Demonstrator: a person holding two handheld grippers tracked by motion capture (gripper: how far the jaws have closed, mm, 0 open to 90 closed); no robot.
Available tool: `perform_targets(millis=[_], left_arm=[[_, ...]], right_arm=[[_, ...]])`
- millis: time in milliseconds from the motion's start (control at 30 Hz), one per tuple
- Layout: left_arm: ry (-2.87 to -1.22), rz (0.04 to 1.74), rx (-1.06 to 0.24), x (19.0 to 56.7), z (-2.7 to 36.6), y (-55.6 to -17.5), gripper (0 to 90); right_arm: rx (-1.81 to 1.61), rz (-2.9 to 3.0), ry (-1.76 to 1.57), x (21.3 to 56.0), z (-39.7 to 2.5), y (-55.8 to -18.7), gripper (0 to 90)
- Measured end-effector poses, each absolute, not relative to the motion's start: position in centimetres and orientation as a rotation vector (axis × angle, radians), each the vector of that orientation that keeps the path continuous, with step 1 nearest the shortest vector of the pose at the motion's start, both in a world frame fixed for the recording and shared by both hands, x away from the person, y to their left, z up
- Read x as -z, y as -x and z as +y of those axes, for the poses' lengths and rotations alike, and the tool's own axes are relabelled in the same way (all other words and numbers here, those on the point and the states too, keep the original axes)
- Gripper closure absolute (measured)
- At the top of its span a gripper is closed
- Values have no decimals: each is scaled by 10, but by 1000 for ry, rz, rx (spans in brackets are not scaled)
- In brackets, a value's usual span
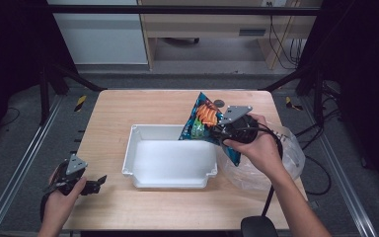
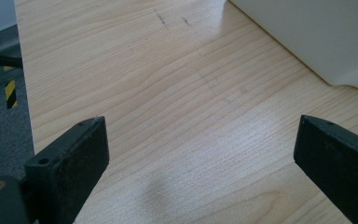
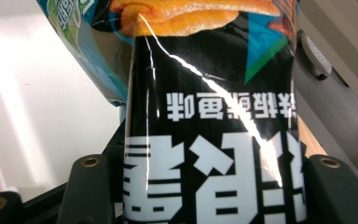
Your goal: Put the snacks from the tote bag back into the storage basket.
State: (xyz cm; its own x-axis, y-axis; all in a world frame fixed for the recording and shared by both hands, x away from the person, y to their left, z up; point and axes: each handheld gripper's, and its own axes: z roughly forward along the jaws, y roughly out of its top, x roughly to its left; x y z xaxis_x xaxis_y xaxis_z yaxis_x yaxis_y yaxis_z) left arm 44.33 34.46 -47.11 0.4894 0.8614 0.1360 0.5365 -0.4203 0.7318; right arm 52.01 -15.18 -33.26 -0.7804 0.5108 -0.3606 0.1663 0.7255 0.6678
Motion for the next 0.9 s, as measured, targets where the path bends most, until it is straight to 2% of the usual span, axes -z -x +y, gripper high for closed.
perform_targets(millis=[900], left_arm=[[-2073,1170,-689,468,354,-442,28]], right_arm=[[-817,2510,-352,348,-102,-527,421]])
